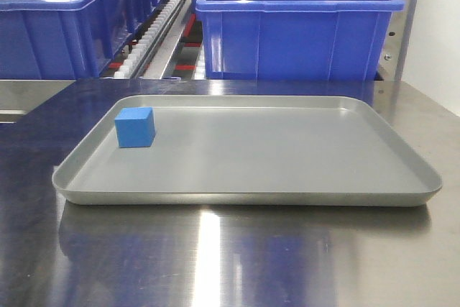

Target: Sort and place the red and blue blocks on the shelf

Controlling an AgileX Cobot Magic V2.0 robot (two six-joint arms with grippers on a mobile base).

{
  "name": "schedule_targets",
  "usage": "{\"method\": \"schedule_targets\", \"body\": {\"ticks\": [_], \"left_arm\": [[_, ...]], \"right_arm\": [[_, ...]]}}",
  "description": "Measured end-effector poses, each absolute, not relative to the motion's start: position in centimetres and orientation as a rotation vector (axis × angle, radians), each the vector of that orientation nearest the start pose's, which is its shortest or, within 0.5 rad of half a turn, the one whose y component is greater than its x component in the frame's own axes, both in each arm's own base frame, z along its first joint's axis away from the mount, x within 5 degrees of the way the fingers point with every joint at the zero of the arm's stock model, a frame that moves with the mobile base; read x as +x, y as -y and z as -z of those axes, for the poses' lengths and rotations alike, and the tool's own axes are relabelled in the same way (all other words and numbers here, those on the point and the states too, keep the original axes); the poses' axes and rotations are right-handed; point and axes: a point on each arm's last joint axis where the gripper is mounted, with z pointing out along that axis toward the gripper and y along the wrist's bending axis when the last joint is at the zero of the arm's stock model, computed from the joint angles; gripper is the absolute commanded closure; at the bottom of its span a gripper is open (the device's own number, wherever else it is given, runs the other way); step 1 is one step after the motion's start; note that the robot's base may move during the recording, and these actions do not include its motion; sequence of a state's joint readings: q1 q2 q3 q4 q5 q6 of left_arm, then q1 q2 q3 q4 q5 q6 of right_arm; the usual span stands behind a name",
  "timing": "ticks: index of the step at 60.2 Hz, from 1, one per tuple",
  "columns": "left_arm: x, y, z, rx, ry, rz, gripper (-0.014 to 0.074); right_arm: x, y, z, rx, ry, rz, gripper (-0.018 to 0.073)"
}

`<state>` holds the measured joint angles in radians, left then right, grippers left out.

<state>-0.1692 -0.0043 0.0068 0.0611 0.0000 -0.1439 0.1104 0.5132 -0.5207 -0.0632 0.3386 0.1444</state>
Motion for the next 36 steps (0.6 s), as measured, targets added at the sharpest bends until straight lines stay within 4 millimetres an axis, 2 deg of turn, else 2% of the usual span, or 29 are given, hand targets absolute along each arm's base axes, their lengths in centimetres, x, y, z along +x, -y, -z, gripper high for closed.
{"method": "schedule_targets", "body": {"ticks": [12,36], "left_arm": [[5.5,0.9,-21.1,0.064,-1.488,0.204,0.0460],[5.5,0.9,-21.1,0.064,-1.488,0.204,0.0460]], "right_arm": [[9.2,-0.4,-31.2,0.033,-1.745,-0.091,0.0501],[9.1,-0.4,-31.1,0.037,-1.740,-0.087,0.0501]]}}
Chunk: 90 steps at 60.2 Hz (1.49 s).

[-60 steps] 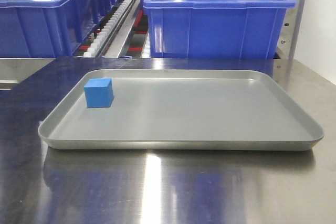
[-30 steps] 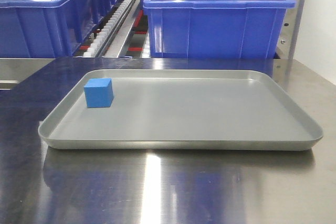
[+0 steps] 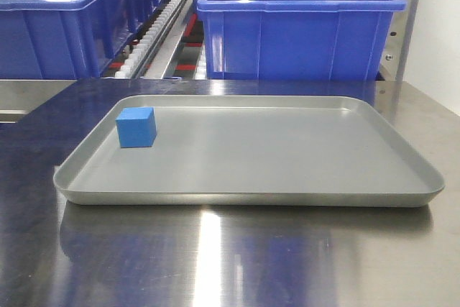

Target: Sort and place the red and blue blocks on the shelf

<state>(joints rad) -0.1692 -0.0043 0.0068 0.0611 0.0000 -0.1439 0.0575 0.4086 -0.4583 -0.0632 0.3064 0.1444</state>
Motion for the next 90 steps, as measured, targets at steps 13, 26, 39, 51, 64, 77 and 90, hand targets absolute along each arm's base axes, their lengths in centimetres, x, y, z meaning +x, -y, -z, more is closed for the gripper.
{"method": "schedule_targets", "body": {"ticks": [13,26,39,51,64,77,90], "left_arm": [[5.5,0.9,-21.1,0.064,-1.488,0.204,0.0460],[5.5,0.9,-21.1,0.064,-1.488,0.204,0.0460],[5.5,0.9,-21.1,0.064,-1.488,0.204,0.0460],[5.5,0.9,-21.1,0.072,-1.487,0.195,0.0460],[6.3,1.2,-27.3,0.107,-1.611,0.199,0.0460],[13.6,3.4,-34.8,0.191,-1.897,0.173,0.0460],[19.5,5.2,-34.8,0.205,-2.080,0.157,0.0460]], "right_arm": [[9.1,-0.4,-31.1,0.037,-1.740,-0.087,0.0501],[9.1,-0.4,-31.1,0.037,-1.740,-0.087,0.0501],[9.1,-0.4,-31.1,0.038,-1.740,-0.089,0.0501],[9.1,-0.4,-31.1,0.038,-1.740,-0.089,0.0501],[9.1,-0.4,-31.1,0.038,-1.740,-0.089,0.0501],[9.1,-0.4,-31.1,0.038,-1.740,-0.089,0.0501],[9.1,-0.4,-31.1,0.039,-1.740,-0.091,0.0501]]}}
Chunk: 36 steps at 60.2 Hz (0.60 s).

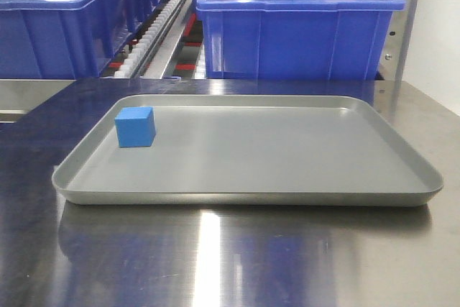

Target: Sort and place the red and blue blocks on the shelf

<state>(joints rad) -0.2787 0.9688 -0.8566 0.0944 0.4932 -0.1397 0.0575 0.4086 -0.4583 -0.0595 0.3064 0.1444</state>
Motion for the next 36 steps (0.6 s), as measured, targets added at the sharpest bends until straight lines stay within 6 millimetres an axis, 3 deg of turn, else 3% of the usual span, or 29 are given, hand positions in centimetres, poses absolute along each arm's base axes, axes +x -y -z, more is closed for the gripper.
{"method": "schedule_targets", "body": {"ticks": [13,25,36], "left_arm": [[21.5,6.0,-34.0,0.176,-2.136,0.204,0.0460],[22.7,7.0,-33.4,0.016,-2.139,0.402,0.0460],[23.2,7.2,-32.9,0.012,-2.159,0.402,0.0460]], "right_arm": [[9.1,-0.4,-31.1,0.039,-1.740,-0.091,0.0501],[9.1,-0.4,-31.1,0.041,-1.740,-0.093,0.0501],[9.1,-0.4,-31.1,0.041,-1.740,-0.093,0.0501]]}}
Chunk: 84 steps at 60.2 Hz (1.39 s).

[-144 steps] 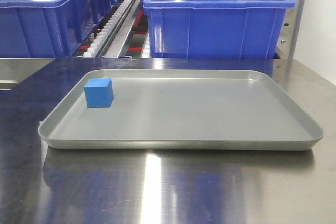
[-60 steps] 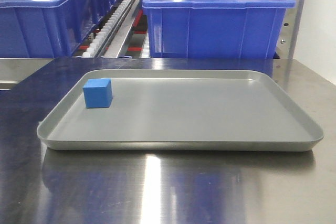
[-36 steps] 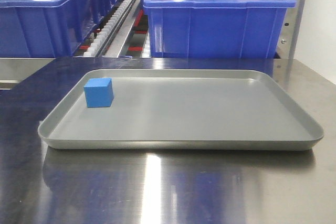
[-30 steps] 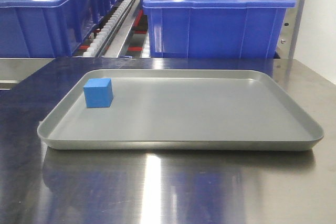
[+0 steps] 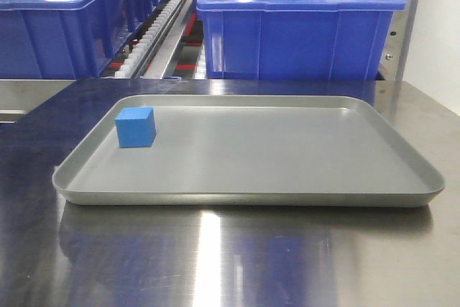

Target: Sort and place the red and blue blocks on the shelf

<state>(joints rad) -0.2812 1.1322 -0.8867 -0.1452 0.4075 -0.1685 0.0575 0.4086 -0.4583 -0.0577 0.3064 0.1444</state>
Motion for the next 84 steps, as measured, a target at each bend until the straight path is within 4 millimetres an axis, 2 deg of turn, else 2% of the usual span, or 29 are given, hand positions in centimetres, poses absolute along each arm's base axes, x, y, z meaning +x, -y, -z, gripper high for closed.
{"method": "schedule_targets", "body": {"ticks": [14,20,26,34,37,52,65,72,84], "left_arm": [[23.2,7.2,-32.9,0.019,-2.158,0.393,0.0450],[23.2,7.1,-32.9,0.054,-2.154,0.349,0.0407],[23.3,6.8,-32.8,0.114,-2.149,0.272,0.0316],[23.2,6.5,-32.6,0.166,-2.173,0.199,0.0106],[23.2,6.4,-32.5,0.170,-2.185,0.191,0.0070],[22.4,6.7,-31.8,0.098,-2.328,0.280,0.0070],[23.4,7.3,-31.5,0.096,-2.374,0.291,0.0070],[24.6,8.4,-31.4,0.132,-2.391,0.301,0.0070],[26.9,11.8,-30.8,0.238,-2.425,0.331,0.0071]], "right_arm": [[9.1,-0.4,-31.1,0.041,-1.740,-0.093,0.0501],[9.1,-0.4,-31.1,0.041,-1.740,-0.093,0.0501],[9.1,-0.4,-31.1,0.041,-1.740,-0.093,0.0501],[9.1,-0.4,-31.1,0.041,-1.740,-0.093,0.0501],[9.1,-0.4,-31.1,0.041,-1.740,-0.093,0.0501],[9.1,-0.4,-31.1,0.041,-1.740,-0.093,0.0501],[9.1,-0.4,-31.1,0.041,-1.740,-0.093,0.0501],[9.1,-0.4,-31.1,0.041,-1.740,-0.093,0.0501],[9.1,-0.4,-31.1,0.041,-1.740,-0.093,0.0501]]}}
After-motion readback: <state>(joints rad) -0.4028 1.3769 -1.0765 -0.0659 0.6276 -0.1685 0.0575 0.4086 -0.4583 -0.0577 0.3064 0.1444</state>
